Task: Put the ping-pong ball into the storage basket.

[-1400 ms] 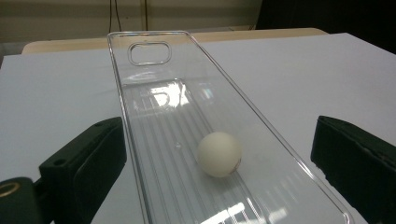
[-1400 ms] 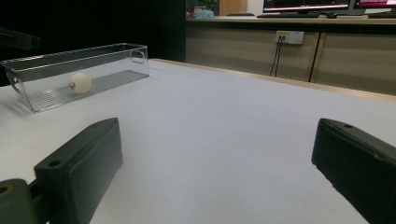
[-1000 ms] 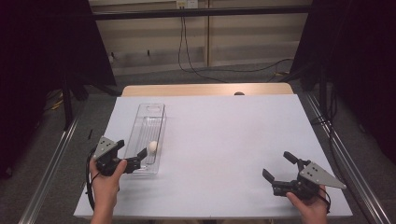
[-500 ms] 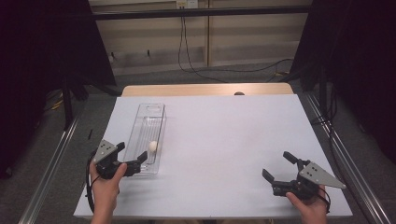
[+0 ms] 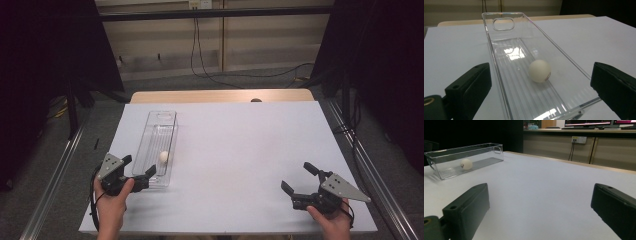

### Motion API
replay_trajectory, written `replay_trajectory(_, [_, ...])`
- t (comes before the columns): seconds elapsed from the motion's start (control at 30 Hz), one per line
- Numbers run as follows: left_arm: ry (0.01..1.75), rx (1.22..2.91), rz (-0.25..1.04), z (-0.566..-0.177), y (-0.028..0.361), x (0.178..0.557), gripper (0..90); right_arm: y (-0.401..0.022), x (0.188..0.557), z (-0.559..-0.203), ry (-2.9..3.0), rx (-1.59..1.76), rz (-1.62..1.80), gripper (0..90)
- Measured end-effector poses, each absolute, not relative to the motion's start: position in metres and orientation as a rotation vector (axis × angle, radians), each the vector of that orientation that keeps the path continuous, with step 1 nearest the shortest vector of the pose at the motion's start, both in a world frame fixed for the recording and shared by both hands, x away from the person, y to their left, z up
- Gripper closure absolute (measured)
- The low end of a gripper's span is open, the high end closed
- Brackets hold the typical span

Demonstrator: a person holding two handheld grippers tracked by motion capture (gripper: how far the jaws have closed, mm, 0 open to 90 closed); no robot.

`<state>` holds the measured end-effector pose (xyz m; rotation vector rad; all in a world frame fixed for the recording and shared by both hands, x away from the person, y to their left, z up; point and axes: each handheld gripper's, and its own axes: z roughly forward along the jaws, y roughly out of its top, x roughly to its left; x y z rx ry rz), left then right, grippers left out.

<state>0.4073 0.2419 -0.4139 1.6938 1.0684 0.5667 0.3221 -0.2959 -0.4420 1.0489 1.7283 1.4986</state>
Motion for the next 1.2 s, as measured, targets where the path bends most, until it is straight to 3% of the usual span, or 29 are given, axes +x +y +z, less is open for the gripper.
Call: replay_trajectory(1.2, [1.075,1.667,0.563,-0.427,0.253,0.388,3.5,-0.295,0.323,-0.442,1.726,1.044,1.503,1.5])
